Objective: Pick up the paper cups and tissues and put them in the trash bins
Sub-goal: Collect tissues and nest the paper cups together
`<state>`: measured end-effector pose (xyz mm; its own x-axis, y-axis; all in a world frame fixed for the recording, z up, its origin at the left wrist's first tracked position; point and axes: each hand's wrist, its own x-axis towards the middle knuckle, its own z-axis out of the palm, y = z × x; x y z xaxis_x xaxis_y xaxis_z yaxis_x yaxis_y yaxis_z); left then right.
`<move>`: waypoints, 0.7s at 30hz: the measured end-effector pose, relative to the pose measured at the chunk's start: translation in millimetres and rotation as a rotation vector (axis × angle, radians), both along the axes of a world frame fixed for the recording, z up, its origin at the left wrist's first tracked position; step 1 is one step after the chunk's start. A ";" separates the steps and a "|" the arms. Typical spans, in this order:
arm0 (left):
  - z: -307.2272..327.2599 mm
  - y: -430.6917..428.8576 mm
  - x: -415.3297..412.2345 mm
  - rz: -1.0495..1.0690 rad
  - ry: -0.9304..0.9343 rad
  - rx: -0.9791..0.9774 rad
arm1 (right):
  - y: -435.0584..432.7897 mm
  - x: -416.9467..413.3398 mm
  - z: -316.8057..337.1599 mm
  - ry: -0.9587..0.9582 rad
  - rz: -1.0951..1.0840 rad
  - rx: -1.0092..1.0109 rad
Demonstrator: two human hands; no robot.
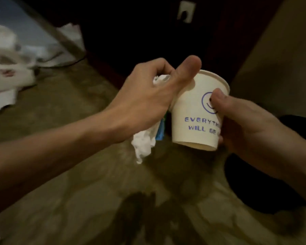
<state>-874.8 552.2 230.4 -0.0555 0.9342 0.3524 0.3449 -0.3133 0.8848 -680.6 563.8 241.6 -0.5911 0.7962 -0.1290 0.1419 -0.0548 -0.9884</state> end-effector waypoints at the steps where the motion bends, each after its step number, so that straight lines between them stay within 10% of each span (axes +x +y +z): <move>1: 10.6 13.8 22.1 -0.062 0.000 0.033 | 4.6 25.3 10.5 -0.015 -0.031 0.037; 14: -39.5 127.2 314.9 -0.412 0.172 0.136 | 10.5 256.2 -20.1 -0.475 -0.781 0.096; 21: -98.2 152.2 316.1 -0.515 0.566 -0.020 | 37.0 270.7 -52.4 -1.230 -0.461 0.283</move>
<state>-558.6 704.4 132.2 0.5728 0.7997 0.1802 0.5620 -0.5431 0.6238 -409.9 600.9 189.1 0.1162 0.9772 -0.1775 0.9634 -0.1544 -0.2191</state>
